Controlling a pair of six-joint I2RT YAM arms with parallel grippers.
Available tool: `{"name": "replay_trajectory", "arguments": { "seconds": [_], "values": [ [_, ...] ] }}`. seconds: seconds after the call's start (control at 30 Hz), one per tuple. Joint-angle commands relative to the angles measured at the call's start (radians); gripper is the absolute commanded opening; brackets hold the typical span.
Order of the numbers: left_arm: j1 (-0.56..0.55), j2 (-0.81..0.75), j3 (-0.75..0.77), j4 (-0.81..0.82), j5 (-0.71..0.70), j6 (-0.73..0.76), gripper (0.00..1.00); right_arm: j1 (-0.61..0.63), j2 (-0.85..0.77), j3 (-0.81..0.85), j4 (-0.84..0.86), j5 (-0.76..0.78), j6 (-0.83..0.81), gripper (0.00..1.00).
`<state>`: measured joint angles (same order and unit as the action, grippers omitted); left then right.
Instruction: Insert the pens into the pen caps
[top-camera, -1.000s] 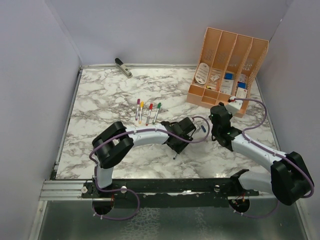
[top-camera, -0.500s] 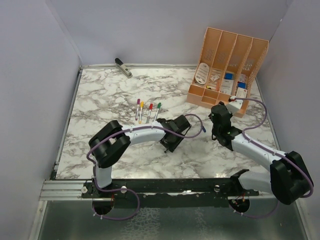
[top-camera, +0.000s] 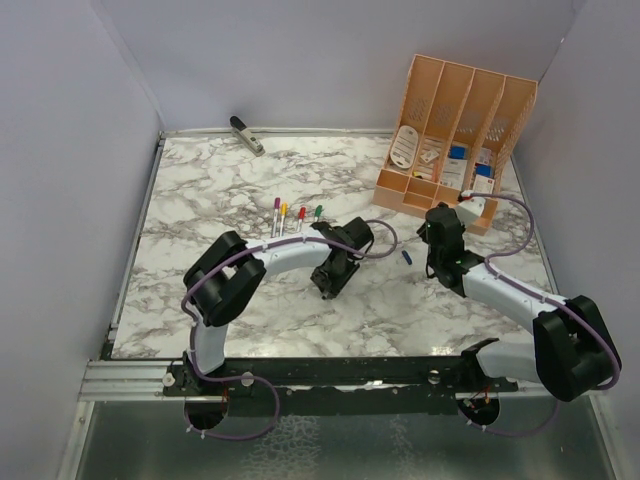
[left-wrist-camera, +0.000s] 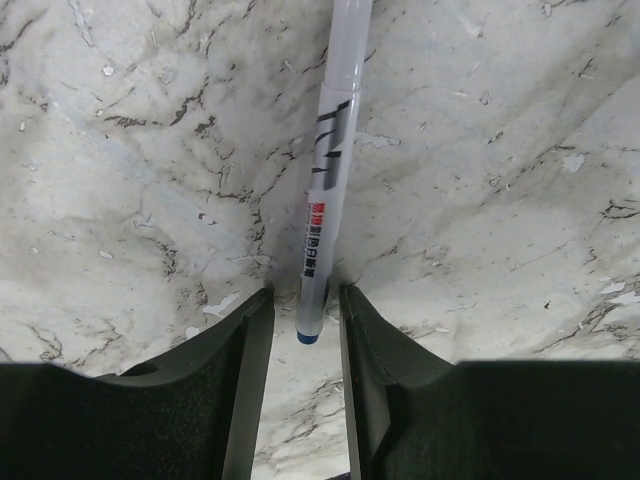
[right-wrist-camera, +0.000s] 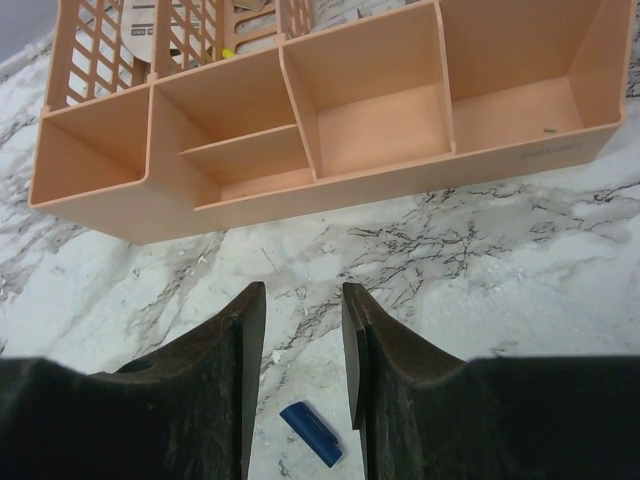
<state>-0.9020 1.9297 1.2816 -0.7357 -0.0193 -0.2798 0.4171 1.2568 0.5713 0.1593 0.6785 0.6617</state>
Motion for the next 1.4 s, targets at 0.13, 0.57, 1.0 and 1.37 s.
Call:
{"name": "replay_trajectory", "arguments": {
  "seconds": [0.13, 0.57, 1.0, 1.37],
  "values": [
    [0.016, 0.172, -0.013, -0.053, -0.074, 0.088, 0.36, -0.005, -0.011, 0.025, 0.037, -0.017, -0.001, 0.36],
    [0.014, 0.263, 0.122, -0.003, -0.058, 0.145, 0.4, -0.005, -0.004, 0.019, 0.053, -0.039, -0.001, 0.36],
    [-0.007, 0.278, 0.223, 0.022, -0.01, 0.146, 0.4, -0.005, -0.004, 0.005, 0.072, -0.063, -0.001, 0.36],
    [-0.009, 0.247, 0.22, 0.089, 0.051, 0.113, 0.4, -0.005, -0.009, -0.005, 0.087, -0.081, -0.003, 0.36]
  ]
}}
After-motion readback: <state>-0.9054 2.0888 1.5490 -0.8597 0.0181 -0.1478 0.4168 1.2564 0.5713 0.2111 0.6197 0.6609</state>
